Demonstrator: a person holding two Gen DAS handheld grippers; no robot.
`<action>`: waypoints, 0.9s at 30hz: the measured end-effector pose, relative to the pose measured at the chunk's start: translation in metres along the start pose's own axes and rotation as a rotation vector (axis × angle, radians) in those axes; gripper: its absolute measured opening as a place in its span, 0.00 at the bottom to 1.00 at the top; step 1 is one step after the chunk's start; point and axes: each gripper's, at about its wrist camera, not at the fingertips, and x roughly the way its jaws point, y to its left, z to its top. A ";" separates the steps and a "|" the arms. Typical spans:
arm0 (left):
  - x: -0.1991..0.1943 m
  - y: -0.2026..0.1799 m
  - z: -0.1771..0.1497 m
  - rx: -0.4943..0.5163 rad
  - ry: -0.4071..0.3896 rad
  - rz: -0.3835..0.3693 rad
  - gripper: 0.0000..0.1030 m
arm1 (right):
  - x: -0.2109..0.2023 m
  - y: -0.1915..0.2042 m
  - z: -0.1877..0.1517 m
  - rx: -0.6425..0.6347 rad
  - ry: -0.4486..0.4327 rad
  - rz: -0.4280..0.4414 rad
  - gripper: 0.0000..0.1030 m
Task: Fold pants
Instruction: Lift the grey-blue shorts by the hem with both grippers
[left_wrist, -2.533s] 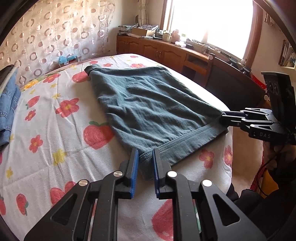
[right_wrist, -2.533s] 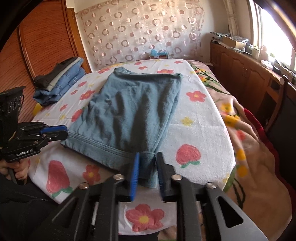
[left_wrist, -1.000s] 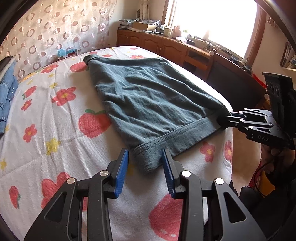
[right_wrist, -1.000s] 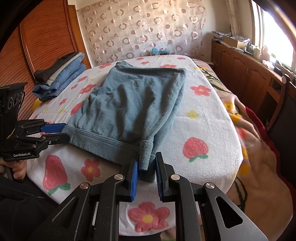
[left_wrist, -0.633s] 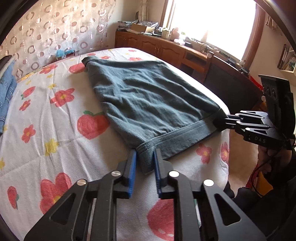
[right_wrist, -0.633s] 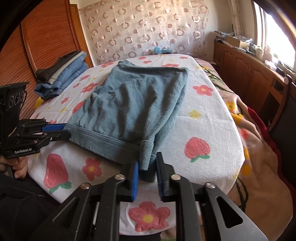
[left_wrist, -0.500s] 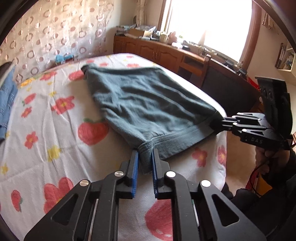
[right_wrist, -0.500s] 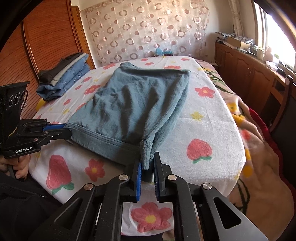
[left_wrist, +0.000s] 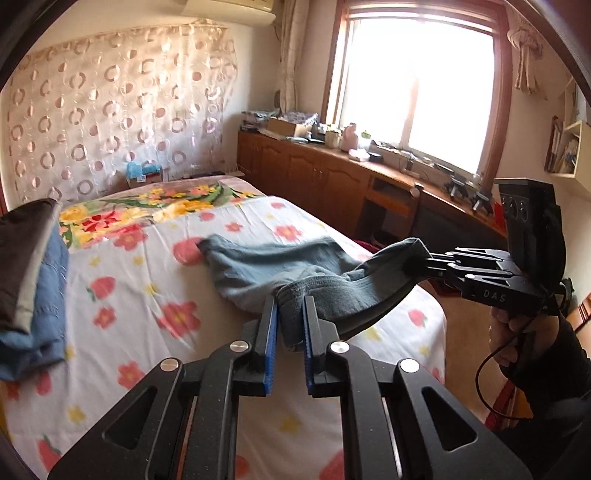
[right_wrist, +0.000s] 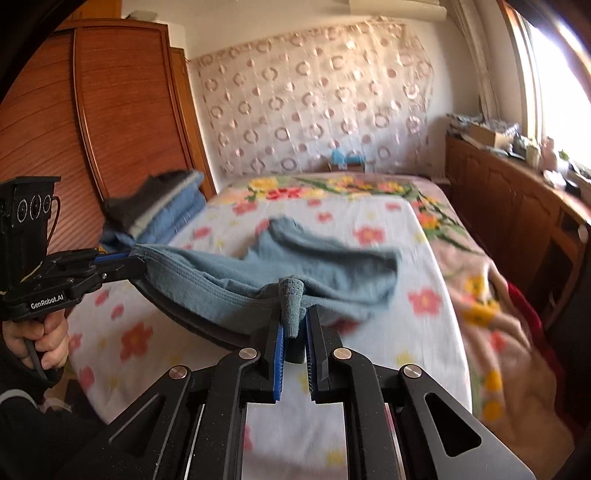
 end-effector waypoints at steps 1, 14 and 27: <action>0.002 0.004 0.001 -0.005 -0.001 0.002 0.13 | 0.003 0.001 0.004 -0.003 -0.005 0.006 0.10; 0.026 0.058 0.037 -0.059 -0.012 0.042 0.13 | 0.063 -0.016 0.059 -0.045 0.008 0.093 0.10; 0.036 0.117 0.189 0.023 -0.202 0.224 0.13 | 0.134 -0.024 0.225 -0.139 -0.193 0.027 0.10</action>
